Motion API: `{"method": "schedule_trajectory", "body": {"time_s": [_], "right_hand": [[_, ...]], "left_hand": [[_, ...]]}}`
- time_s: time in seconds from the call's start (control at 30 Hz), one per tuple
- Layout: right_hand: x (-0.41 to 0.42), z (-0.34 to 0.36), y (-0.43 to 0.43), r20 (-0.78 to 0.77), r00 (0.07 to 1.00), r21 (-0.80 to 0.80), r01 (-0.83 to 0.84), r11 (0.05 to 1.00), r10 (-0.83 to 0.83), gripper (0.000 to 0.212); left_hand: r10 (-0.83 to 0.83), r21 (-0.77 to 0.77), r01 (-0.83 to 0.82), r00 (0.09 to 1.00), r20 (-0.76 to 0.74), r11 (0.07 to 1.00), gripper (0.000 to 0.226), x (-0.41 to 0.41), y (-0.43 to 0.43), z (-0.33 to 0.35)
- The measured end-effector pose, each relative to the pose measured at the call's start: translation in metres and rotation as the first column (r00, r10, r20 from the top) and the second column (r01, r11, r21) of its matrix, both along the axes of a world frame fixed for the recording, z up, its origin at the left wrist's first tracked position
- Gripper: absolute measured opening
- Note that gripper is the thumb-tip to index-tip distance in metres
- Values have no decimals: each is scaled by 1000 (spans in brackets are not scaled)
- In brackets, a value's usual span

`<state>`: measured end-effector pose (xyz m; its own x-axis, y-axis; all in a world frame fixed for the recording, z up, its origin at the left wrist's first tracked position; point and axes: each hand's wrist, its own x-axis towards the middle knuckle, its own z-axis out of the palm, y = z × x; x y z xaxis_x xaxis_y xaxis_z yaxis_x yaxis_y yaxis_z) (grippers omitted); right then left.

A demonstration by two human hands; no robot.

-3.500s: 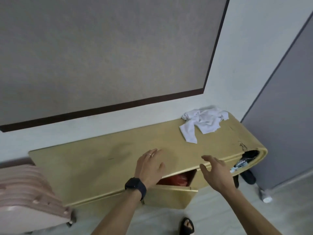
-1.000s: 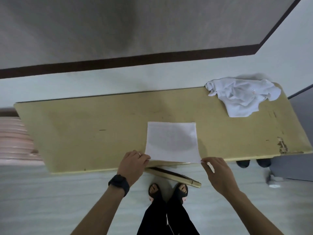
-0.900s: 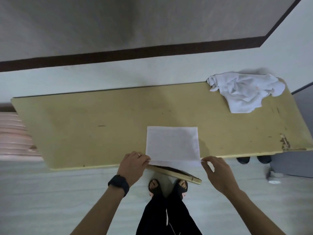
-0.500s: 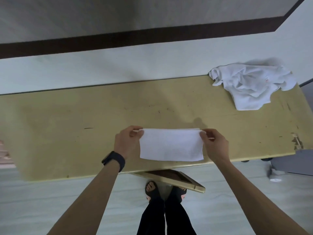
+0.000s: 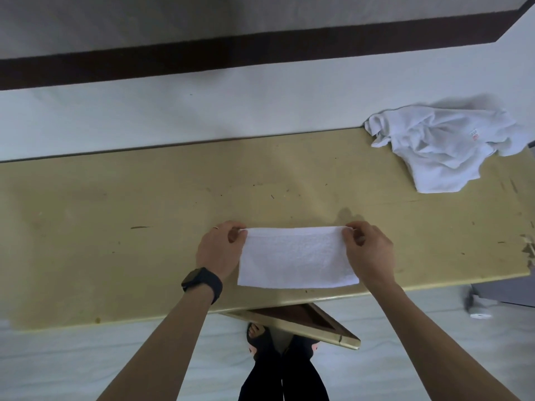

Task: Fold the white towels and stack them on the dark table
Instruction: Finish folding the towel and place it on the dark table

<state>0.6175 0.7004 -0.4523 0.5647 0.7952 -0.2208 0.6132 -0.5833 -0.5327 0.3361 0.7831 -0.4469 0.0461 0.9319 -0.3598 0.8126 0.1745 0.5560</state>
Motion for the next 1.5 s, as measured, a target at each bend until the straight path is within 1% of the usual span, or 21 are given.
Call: {"method": "schedule_trajectory", "body": {"time_s": [0.13, 0.23, 0.3, 0.37, 0.4, 0.47, 0.53, 0.6, 0.7, 0.8, 0.9, 0.97, 1.03, 1.1, 1.13, 1.17, 1.27, 1.33, 1.37, 1.43, 1.5], "right_hand": [[0, -3, 1, 73, 995, -23, -60, 998, 62, 19], [-3, 0, -1, 66, 996, -27, -62, 998, 63, 21], [-11, 3, -9, 144, 989, 26, -49, 998, 45, 30], [-27, 8, -21, 261, 964, 93, -77, 993, 51, 34], [-38, 10, -28, 303, 950, 104, -116, 988, 80, 33], [-59, 8, -41, 343, 925, 64, -199, 978, 166, 32], [-72, 1, -46, 349, 913, -31, -215, 976, 213, 31], [-74, -5, -40, 354, 911, -94, -191, 977, 212, 29], [-64, -10, -16, 411, 882, -82, -217, 973, 232, 27], [-50, -16, 22, 437, 836, -45, -349, 936, 333, 47], [-40, -18, 52, 408, 757, -61, -536, 842, 511, 59], [-38, -15, 55, 415, 726, -6, -600, 800, 548, 53], [-42, -7, 36, 426, 760, 143, -593, 792, 492, 40], [-51, -3, -2, 407, 772, 254, -609, 752, 488, 31], [-56, -3, -26, 390, 757, 268, -638, 722, 524, 33], [-60, -4, -49, 365, 725, 240, -679, 694, 584, 40], [-62, -15, -96, 303, 562, 14, -810, 586, 770, 67], [-58, -23, -107, 328, 480, -73, -846, 529, 814, 66], [-56, -28, -110, 360, 465, -77, -849, 523, 809, 62], [-52, -33, -112, 433, 501, -17, -826, 563, 749, 54], [-49, -35, -113, 474, 562, 84, -795, 601, 678, 46]], "left_hand": [[-28, -28, 26, 997, -76, 999, 13, 2, 5, 2], [-78, -26, 75, 988, -135, 997, 20, 6, 4, 8], [-145, 101, 170, 965, -218, 980, 29, 7, -3, 8], [-229, 283, 320, 922, -312, 904, 31, 11, -17, 4], [-283, 333, 393, 899, -335, 857, 31, 13, -24, 1], [-432, 322, 548, 824, -367, 772, 29, 17, -33, -8], [-506, 296, 619, 775, -379, 727, 26, 18, -33, -15], [-489, 278, 606, 781, -389, 746, 23, 17, -29, -16], [-433, 233, 556, 797, -420, 798, 24, 18, -29, -8], [-440, 180, 544, 799, -410, 820, 31, 16, -41, -1], [-458, 133, 542, 798, -392, 830, 39, 15, -55, 2], [-461, 134, 544, 797, -390, 828, 39, 15, -62, 2], [-451, 174, 545, 803, -389, 820, 38, 12, -66, 3], [-455, 257, 585, 783, -423, 769, 38, 7, -69, 1], [-471, 300, 622, 762, -444, 723, 38, 4, -69, 0], [-504, 329, 661, 737, -450, 674, 39, 0, -70, -3], [-640, 343, 776, 630, -440, 529, 50, -16, -75, -16], [-692, 300, 827, 562, -453, 476, 61, -27, -81, -22], [-703, 287, 842, 540, -464, 457, 64, -31, -85, -24], [-709, 312, 861, 508, -489, 402, 60, -33, -93, -27], [-715, 328, 873, 485, -503, 361, 65, -30, -99, -27]]}}
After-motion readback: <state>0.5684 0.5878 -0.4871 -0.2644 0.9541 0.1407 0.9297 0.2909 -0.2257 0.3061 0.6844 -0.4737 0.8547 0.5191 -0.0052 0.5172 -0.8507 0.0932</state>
